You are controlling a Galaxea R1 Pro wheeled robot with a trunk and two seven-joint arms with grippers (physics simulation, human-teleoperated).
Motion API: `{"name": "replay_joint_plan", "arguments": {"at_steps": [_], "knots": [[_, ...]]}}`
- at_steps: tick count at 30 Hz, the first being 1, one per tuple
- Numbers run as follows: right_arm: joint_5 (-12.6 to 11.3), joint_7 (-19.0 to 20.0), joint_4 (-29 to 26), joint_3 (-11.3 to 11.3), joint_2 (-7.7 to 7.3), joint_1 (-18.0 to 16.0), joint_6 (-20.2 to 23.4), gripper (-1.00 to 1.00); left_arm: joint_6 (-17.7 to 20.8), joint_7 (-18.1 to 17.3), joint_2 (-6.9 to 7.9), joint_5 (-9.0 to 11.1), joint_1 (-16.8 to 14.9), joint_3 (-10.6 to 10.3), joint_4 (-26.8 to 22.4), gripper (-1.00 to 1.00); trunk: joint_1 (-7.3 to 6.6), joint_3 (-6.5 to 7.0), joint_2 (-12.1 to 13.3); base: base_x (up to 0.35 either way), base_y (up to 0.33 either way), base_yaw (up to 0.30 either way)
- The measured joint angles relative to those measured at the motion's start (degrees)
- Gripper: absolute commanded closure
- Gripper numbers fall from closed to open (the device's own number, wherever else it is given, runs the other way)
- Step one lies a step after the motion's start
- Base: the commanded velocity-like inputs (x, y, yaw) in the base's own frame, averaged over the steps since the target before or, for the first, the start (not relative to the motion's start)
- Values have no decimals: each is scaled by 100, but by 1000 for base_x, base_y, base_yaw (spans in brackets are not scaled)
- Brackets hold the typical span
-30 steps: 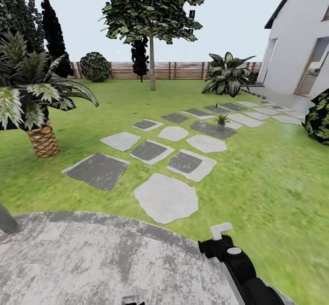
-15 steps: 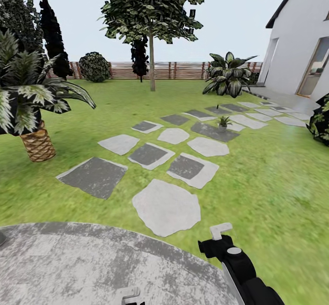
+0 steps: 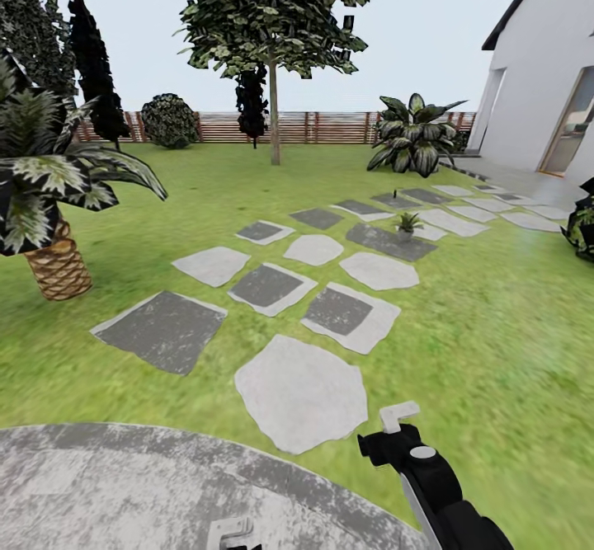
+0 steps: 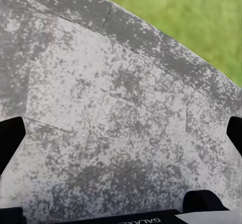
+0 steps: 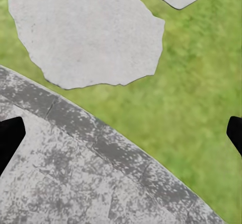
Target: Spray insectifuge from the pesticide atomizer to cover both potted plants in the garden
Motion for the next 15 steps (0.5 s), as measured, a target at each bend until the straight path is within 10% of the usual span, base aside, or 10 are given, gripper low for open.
{"name": "replay_joint_plan", "arguments": {"at_steps": [15], "knots": [[-2, -2, -1, 4, -1, 2, -7, -100, 0, 1, 1, -2, 0, 1, 0, -100, 0, 0, 0, 320, 0, 0]]}}
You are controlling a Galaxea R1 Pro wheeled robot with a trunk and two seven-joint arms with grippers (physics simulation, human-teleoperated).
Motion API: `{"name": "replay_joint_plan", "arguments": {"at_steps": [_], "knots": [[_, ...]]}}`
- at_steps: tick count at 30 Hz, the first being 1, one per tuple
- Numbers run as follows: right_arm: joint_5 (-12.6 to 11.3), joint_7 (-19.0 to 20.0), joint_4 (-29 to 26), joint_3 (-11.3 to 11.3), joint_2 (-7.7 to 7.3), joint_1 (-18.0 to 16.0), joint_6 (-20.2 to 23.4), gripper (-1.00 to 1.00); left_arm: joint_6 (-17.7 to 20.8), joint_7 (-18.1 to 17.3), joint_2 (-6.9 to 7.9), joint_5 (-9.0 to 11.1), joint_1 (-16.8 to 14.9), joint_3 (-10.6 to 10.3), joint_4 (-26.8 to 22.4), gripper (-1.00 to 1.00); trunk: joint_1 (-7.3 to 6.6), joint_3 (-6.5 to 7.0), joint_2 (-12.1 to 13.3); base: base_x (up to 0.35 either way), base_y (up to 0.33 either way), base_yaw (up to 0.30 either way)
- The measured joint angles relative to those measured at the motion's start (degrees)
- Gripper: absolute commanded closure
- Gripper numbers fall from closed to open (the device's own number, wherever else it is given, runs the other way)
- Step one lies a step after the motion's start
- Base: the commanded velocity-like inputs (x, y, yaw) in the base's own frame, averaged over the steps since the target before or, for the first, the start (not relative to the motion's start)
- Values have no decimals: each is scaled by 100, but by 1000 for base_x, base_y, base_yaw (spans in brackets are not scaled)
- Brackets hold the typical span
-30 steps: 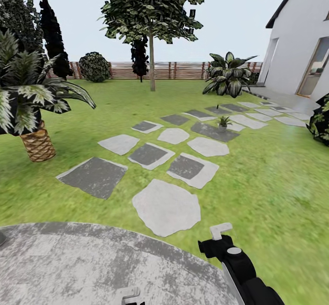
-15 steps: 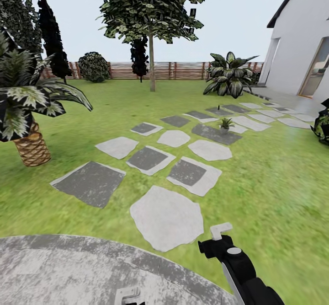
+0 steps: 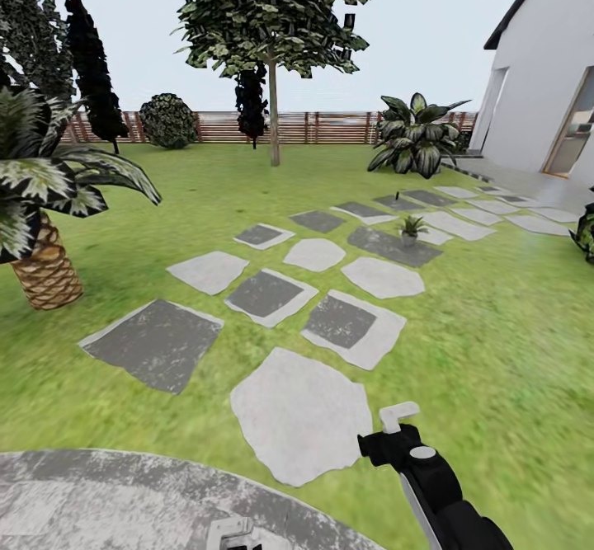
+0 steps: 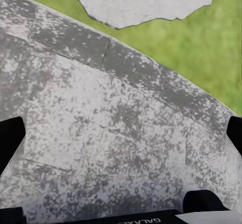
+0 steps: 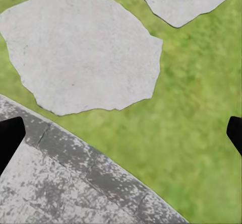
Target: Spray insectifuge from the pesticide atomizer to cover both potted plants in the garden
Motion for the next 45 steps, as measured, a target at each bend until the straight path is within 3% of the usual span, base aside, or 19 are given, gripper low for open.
{"name": "replay_joint_plan", "arguments": {"at_steps": [45], "knots": [[1, 0, -5, 1, 0, -3, 0, -100, 0, -1, -2, -4, 1, -7, 0, -100, 0, 0, 0, 320, 0, 0]]}}
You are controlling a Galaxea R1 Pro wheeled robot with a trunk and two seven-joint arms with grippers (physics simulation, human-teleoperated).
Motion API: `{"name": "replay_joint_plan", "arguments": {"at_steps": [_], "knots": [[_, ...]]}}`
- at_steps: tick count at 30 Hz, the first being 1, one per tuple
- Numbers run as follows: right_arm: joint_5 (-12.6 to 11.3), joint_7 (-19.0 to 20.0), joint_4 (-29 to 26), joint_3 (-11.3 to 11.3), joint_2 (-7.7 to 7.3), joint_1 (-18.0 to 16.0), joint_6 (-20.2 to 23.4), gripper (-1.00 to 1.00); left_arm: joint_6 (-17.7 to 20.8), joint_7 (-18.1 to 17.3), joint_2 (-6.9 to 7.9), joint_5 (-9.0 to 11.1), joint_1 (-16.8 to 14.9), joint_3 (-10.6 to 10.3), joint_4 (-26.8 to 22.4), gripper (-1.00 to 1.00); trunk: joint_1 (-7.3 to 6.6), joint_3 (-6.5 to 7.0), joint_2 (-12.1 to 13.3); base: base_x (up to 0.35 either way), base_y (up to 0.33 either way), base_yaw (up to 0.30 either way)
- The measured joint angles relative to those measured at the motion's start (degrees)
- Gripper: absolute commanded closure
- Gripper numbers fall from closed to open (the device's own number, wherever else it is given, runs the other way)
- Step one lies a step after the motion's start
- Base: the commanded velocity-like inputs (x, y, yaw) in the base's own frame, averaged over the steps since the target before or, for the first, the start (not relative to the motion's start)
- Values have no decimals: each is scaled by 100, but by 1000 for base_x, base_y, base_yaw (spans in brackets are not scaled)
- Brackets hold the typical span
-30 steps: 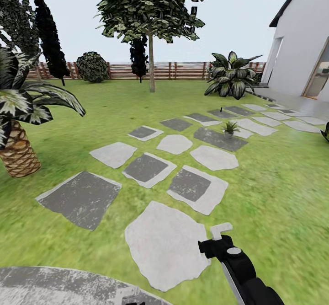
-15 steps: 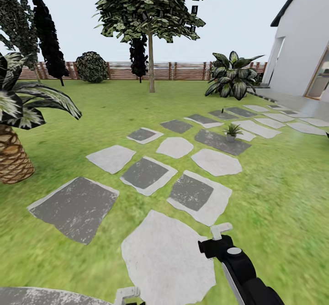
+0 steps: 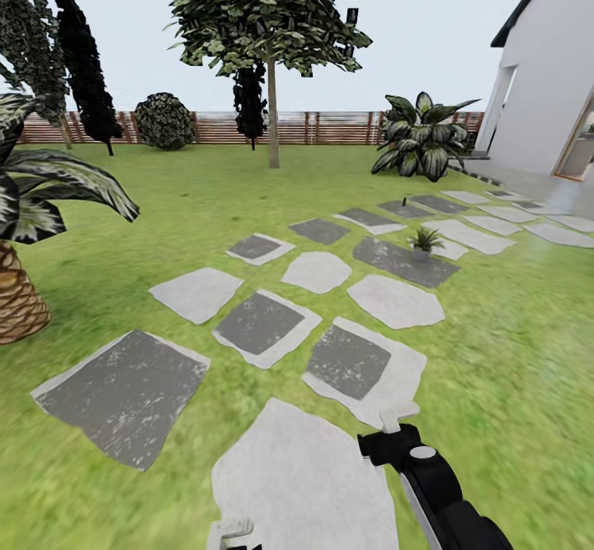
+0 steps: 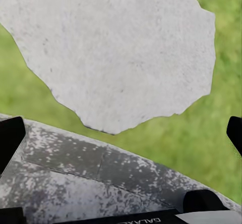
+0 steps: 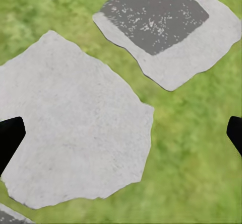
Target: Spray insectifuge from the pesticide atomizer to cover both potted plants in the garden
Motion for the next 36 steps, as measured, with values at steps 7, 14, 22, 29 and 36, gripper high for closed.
{"name": "replay_joint_plan", "arguments": {"at_steps": [7, 14, 22, 29, 36], "knots": [[1, 0, 0, 0, 0, 1, 0, -100, 0, 0, 1, 0, -1, 0, 0, -100, 0, 0, 0, 320, 0, 0], [1, 0, 0, 0, 1, 1, -3, -100, 0, 0, 1, 0, -1, 0, 0, -100, 0, 0, 0, 320, 0, 0], [2, 0, 0, -8, -1, 3, 0, -100, -401, -2, 5, 0, -1, -28, -18, -100, 0, 0, 0, 320, 0, 0], [2, 0, 0, -9, 0, 2, 0, -100, -574, -45, 9, 31, -1, 3, -6, -100, 0, 0, 0, 320, 0, 0], [2, 0, 9, -2, 1, 1, 0, -100, -527, -65, 10, 59, -1, 9, 0, -100, 0, 0, 0, 320, 0, 0]]}}
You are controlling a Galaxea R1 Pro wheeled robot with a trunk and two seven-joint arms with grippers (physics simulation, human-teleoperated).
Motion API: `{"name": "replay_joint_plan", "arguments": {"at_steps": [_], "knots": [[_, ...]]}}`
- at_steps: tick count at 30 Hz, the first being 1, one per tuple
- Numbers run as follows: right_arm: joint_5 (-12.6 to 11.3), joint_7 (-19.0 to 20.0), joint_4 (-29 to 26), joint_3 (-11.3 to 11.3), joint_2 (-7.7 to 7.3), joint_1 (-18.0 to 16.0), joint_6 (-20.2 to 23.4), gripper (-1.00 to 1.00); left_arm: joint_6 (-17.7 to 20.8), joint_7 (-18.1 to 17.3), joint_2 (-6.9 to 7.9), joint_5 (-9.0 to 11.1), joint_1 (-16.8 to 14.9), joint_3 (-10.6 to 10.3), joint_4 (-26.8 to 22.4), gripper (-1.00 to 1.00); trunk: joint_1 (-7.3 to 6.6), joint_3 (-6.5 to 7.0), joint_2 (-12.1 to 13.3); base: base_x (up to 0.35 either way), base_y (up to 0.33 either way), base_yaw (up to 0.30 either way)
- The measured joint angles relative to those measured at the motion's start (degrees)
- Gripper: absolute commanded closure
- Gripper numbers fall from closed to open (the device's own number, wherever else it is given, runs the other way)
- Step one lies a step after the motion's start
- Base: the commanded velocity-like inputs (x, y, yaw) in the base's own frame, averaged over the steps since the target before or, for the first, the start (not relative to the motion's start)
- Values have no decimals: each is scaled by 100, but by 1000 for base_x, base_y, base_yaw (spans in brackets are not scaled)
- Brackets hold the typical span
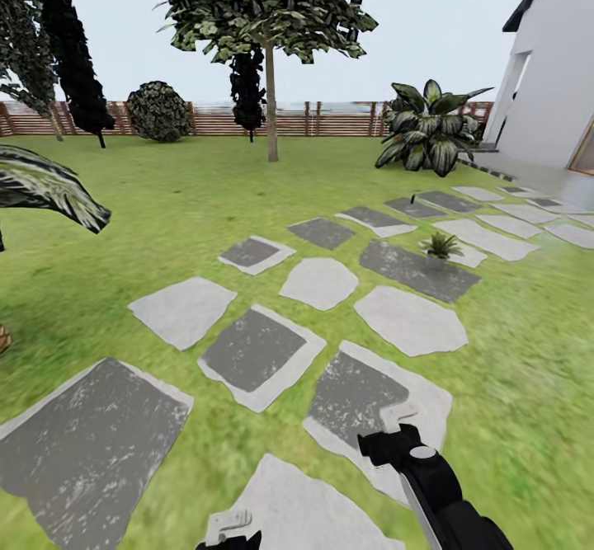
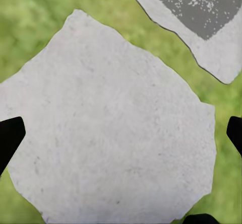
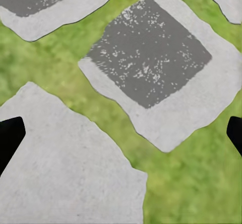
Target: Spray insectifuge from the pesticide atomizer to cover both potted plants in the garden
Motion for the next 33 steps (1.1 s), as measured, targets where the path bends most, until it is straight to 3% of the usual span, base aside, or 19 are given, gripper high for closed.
{"name": "replay_joint_plan", "arguments": {"at_steps": [33], "knots": [[0, 0, 0, -6, -1, 1, 0, -100, -38, 65, -10, -33, 0, -8, 0, -100, 0, 0, 0, 320, 0, 0]]}}
